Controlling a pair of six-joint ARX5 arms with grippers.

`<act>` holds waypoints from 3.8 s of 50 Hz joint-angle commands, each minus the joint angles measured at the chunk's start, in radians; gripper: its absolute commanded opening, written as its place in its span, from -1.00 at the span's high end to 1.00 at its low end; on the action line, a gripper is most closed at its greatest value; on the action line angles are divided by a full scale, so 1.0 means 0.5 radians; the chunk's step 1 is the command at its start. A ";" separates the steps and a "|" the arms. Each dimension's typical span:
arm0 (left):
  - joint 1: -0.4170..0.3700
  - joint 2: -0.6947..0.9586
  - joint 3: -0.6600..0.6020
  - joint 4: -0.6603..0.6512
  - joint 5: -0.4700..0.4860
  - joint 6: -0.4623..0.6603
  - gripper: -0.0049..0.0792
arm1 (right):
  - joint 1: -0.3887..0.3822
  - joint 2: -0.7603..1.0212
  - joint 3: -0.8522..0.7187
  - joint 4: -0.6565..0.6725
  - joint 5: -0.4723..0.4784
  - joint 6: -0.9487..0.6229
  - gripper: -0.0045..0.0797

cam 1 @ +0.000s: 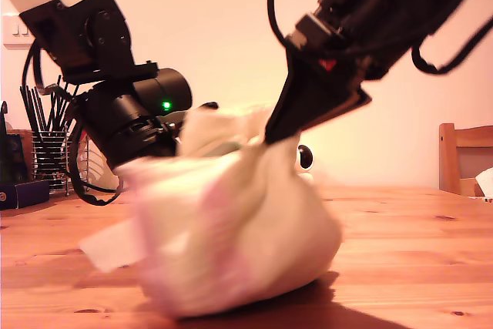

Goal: Fold the tea towel in front of you. After folding it, place it to the right side.

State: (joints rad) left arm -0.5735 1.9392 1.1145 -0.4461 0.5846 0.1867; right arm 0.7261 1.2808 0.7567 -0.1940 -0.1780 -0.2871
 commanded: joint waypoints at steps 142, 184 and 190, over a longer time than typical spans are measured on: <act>0.074 -0.542 -0.089 -0.479 -0.357 -0.011 0.94 | -0.198 1.009 0.643 -0.352 -0.766 0.153 0.92; 0.194 -0.543 -0.089 -0.476 -0.417 -0.005 0.94 | -0.621 1.274 0.642 -0.874 0.698 0.056 0.92; 0.230 -0.543 -0.089 -0.475 -0.417 0.011 0.94 | -0.750 1.274 0.640 -1.051 0.845 0.058 0.92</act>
State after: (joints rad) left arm -0.4667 1.6623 1.0878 -0.6849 0.3744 0.1776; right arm 0.3763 1.8423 1.1469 -0.6487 0.2203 -0.2592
